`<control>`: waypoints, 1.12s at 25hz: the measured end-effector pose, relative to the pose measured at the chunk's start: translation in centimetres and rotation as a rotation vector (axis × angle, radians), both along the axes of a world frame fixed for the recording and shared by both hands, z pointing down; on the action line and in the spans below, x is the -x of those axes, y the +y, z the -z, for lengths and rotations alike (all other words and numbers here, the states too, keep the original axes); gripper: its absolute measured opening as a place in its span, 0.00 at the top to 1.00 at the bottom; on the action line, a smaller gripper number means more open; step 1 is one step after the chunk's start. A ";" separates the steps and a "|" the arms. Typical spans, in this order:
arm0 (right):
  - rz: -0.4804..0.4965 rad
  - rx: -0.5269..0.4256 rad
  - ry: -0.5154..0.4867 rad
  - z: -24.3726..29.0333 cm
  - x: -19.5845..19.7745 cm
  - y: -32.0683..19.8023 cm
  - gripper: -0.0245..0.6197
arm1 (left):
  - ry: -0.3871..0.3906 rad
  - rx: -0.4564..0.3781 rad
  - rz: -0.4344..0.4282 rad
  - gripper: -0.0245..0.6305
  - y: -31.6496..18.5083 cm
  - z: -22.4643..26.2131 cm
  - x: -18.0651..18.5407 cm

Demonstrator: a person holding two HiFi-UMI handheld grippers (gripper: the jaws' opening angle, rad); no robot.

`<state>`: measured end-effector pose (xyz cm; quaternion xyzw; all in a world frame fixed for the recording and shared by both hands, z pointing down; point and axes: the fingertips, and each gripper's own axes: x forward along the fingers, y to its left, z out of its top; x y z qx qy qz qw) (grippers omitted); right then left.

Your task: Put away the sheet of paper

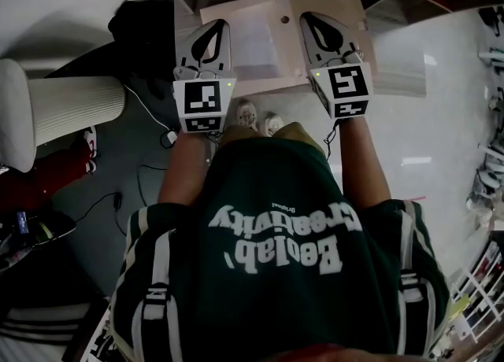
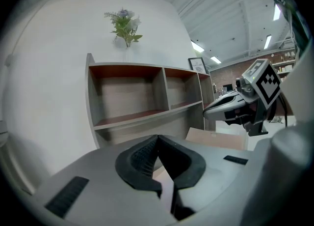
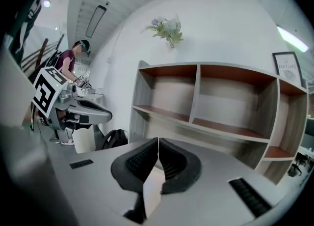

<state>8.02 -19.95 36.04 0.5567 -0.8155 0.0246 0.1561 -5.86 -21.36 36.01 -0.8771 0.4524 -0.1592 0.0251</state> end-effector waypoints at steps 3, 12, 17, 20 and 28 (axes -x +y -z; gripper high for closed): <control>0.014 -0.046 -0.010 0.2 -0.7 1.3 0.91 | -0.017 -0.028 0.011 0.93 1.6 0.1 -1.1; 0.037 -0.123 -0.089 2.4 -2.6 4.9 0.91 | -0.033 -0.096 0.061 0.93 5.8 2.4 -3.2; 0.048 -0.156 -0.117 3.4 -3.7 6.6 0.91 | -0.022 -0.122 0.087 0.93 7.6 3.5 -4.0; 0.054 -0.174 -0.124 4.1 -4.0 7.2 0.91 | -0.024 -0.146 0.095 0.93 8.5 4.4 -4.3; 0.083 -0.191 -0.109 5.5 -3.3 7.9 0.91 | 0.005 -0.157 0.099 0.93 9.4 5.7 -4.1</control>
